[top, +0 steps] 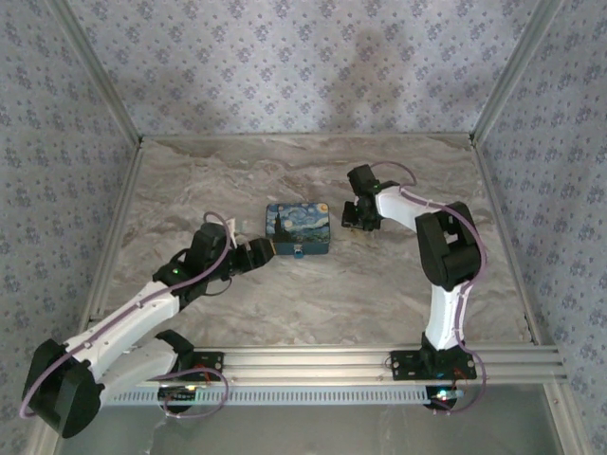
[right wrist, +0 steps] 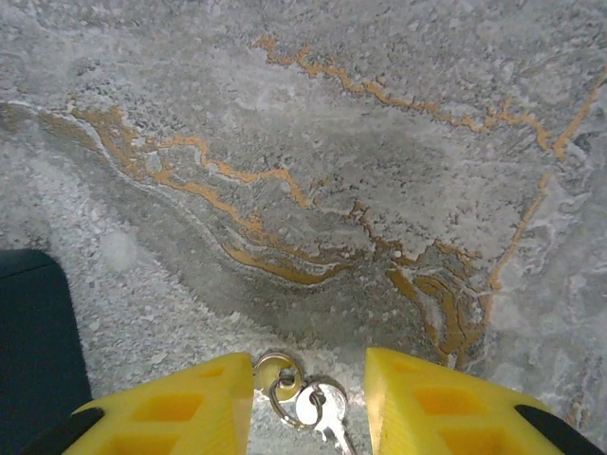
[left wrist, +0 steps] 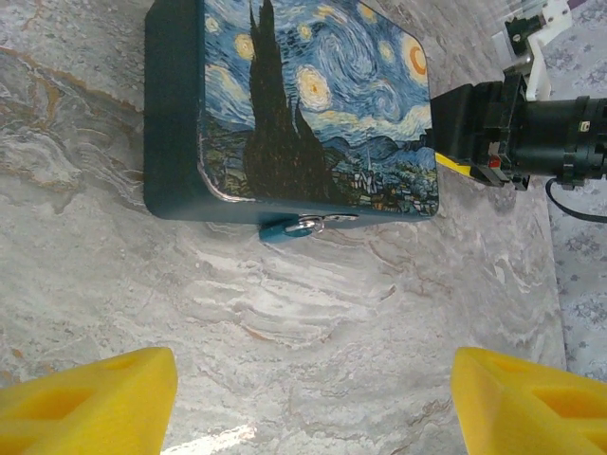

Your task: Unlock a padlock with a key

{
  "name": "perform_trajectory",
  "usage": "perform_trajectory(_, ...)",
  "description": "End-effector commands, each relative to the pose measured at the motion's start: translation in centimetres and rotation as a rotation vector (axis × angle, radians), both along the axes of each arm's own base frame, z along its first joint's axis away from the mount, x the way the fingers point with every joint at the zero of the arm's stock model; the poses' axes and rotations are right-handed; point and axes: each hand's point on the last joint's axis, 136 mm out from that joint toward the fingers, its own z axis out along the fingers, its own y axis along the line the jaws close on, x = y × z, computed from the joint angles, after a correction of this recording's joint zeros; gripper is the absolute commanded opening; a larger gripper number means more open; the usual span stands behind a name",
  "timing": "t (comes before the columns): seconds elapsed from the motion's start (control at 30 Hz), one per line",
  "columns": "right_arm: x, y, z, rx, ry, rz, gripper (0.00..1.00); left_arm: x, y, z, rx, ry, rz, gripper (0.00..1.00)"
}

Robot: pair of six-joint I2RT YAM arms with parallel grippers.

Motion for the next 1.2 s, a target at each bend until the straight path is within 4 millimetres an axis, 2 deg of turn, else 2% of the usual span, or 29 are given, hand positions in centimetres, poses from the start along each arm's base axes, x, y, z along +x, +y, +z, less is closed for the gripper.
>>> perform_trajectory(0.0,0.0,-0.4,-0.1,-0.033,0.018,0.012,0.38,-0.3,0.2,-0.4,0.0,0.007,0.012,0.76)
perform_trajectory(0.5,-0.8,0.1,-2.0,-0.067,0.054,0.054,0.32,-0.4,0.3,-0.9,-0.005,0.009,0.022,0.76)
perform_trajectory(0.57,-1.1,0.3,-2.4,-0.069,0.066,0.059,0.26,-0.3,0.4,-1.0,-0.002,0.007,0.024,0.76)
perform_trajectory(0.73,-1.8,0.6,-3.3,-0.074,0.087,0.068,0.22,-0.2,0.4,-0.9,-0.002,0.0,0.027,0.76)
perform_trajectory(0.87,-2.2,0.8,-3.7,-0.069,0.101,0.071,0.14,-0.2,0.4,-0.9,-0.002,-0.001,0.029,0.76)
perform_trajectory(1.0,-2.3,1.3,-3.1,-0.05,0.08,0.067,0.04,-0.2,0.5,-0.9,-0.003,-0.002,0.035,0.76)
perform_trajectory(1.17,-2.1,2.3,-1.1,0.023,0.021,0.057,0.0,-0.1,0.5,-0.9,-0.005,-0.003,0.038,0.76)
